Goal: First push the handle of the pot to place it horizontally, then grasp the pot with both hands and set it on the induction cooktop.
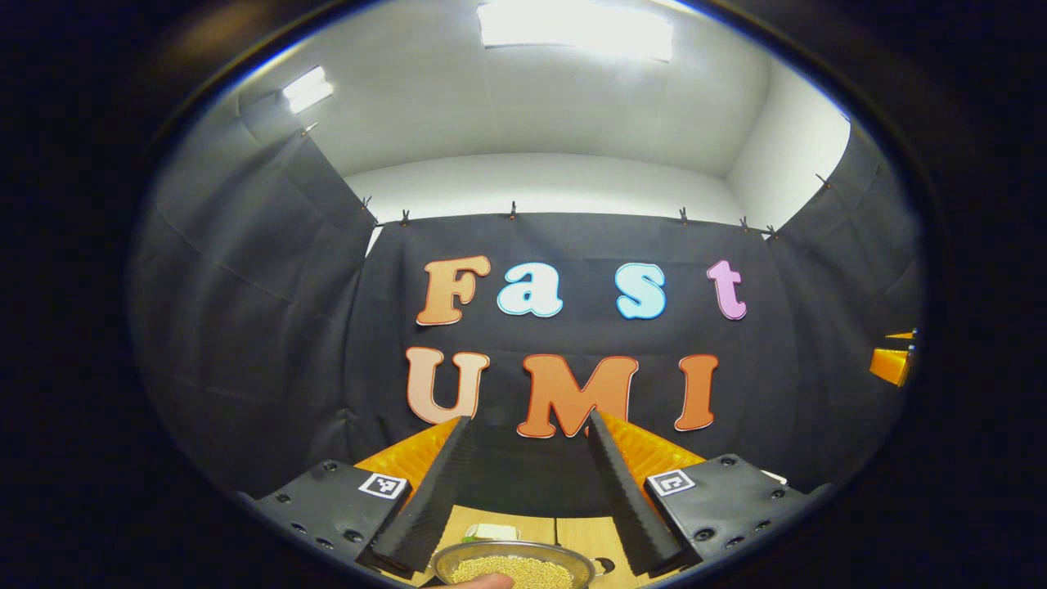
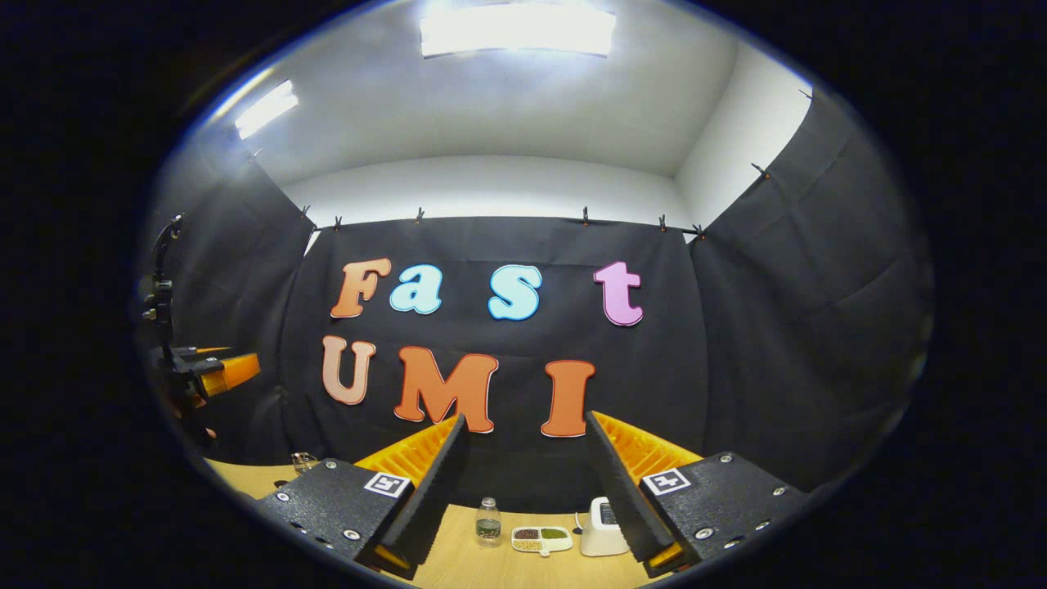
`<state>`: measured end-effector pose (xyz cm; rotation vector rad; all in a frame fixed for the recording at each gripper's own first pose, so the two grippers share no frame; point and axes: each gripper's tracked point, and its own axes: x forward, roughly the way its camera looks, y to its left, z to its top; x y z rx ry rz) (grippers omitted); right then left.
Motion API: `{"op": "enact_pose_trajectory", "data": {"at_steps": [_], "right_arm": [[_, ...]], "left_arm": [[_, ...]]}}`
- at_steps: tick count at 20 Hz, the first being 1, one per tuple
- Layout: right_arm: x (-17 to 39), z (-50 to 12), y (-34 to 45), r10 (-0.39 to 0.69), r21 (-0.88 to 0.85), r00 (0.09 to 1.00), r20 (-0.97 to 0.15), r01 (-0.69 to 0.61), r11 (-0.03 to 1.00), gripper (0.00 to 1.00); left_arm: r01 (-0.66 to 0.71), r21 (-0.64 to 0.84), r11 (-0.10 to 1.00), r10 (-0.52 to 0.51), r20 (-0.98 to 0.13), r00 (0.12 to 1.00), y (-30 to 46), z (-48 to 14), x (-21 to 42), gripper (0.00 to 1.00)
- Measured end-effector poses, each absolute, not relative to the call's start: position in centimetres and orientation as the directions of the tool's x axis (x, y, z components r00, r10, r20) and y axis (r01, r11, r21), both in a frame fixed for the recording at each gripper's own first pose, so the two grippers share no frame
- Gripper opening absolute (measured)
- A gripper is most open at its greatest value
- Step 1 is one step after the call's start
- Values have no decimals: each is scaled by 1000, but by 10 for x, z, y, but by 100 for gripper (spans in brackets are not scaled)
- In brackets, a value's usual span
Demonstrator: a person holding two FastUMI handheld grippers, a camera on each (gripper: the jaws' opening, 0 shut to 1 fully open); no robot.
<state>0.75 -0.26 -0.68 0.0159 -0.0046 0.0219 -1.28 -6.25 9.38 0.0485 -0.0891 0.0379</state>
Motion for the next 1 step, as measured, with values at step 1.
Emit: {"op": "enact_pose_trajectory", "data": {"at_steps": [1], "right_arm": [[8, -6, -3, 19, 5, 1000, 1, -19, 1000, 88]], "left_arm": [[-28, 34, 999, 25, 80, 996, -65, 95, -13, 94]]}}
